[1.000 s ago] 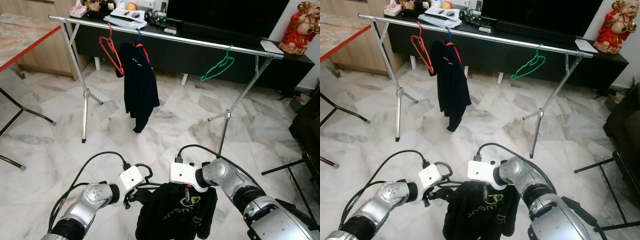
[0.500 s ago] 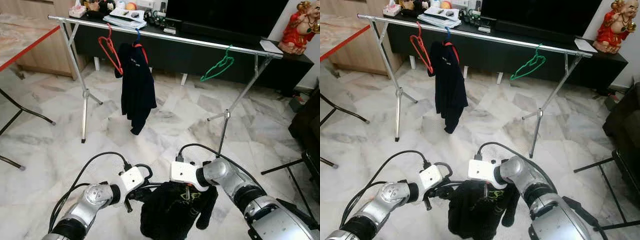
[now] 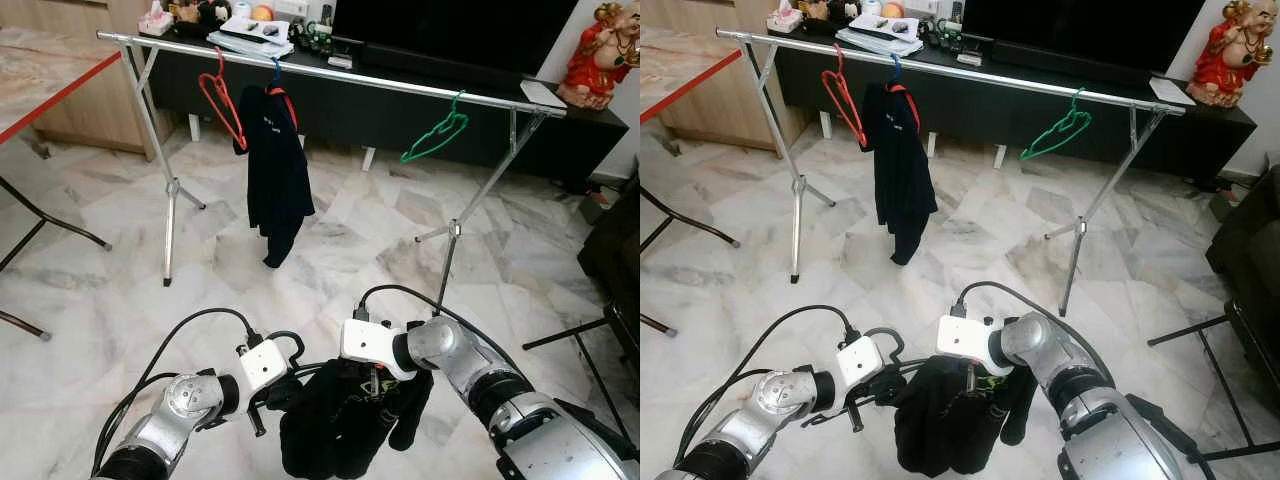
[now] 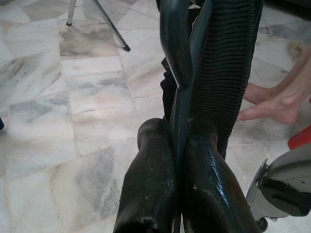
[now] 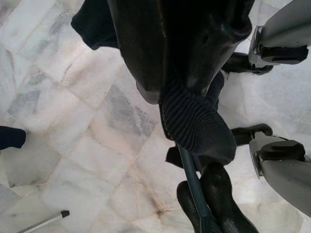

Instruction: Hang hanger

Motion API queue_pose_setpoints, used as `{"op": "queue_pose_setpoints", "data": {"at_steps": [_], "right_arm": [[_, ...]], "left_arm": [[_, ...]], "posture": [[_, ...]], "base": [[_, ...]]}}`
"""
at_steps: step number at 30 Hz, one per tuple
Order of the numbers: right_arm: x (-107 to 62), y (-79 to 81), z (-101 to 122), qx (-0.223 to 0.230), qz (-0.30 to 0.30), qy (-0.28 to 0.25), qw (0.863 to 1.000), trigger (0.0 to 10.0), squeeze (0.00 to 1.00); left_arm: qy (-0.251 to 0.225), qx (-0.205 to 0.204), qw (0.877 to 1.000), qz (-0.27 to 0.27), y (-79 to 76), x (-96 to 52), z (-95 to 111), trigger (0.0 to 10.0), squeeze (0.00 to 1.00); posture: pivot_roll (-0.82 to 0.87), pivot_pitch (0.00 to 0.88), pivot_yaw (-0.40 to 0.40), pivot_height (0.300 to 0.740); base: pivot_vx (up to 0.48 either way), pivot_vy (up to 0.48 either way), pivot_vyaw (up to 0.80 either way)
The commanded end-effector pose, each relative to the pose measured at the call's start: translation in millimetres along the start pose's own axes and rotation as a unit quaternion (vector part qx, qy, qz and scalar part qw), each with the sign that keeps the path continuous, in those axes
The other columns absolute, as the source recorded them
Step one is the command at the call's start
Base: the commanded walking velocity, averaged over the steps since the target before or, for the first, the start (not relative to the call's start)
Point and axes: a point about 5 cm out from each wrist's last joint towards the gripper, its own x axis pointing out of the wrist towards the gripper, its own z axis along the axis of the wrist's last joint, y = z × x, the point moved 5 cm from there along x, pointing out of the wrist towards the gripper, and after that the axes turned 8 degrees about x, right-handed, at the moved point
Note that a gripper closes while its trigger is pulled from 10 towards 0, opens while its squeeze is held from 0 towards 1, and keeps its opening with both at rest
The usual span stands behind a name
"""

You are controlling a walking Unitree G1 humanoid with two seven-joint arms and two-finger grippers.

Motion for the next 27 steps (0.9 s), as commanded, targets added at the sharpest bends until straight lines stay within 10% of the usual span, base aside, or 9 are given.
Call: {"op": "queue_pose_setpoints", "data": {"at_steps": [1,12,13,14,15,27], "right_arm": [[-3.5,-0.4,-8.7,0.014,-0.004,0.003,1.0,10.0,0.0],[-5.2,0.2,-7.3,0.015,0.007,0.0,1.0,10.0,0.0],[-6.0,0.9,-7.5,0.015,0.013,0.0,1.0,10.0,0.09],[-6.9,1.3,-7.9,0.015,0.017,0.001,1.0,10.0,0.73],[-7.9,1.5,-8.4,0.015,0.021,0.002,1.0,10.0,1.0],[-21.2,-7.8,-9.7,-0.013,0.022,0.021,0.999,10.0,1.0]], "left_arm": [[0.001,-0.005,1.0,0.011,3.8,-3.9,-2.3,0.0,0.0],[-0.006,0.001,1.0,0.008,3.3,-2.2,2.4,0.0,0.0],[-0.007,0.002,1.0,0.007,3.1,-2.0,2.5,0.0,0.0],[-0.006,0.003,1.0,0.006,2.7,-1.9,2.4,0.0,0.0],[-0.006,0.004,1.0,0.006,2.2,-1.8,2.1,0.0,0.0],[-0.005,0.002,1.0,0.008,0.9,-0.5,1.5,0.0,0.0]], "posture": [[0.02,0.097,-0.144,0.74],[0.02,0.109,-0.147,0.74],[0.02,0.114,-0.148,0.74],[0.02,0.114,-0.148,0.74],[0.02,0.116,-0.15,0.74],[0.0,0.13,-0.154,0.74]], "base": [[0.0,0.0,0.0],[0.0,0.0,0.0],[0.0,0.0,0.0],[0.0,0.0,0.0],[0.0,0.0,0.0],[0.0,0.0,0.0]]}}
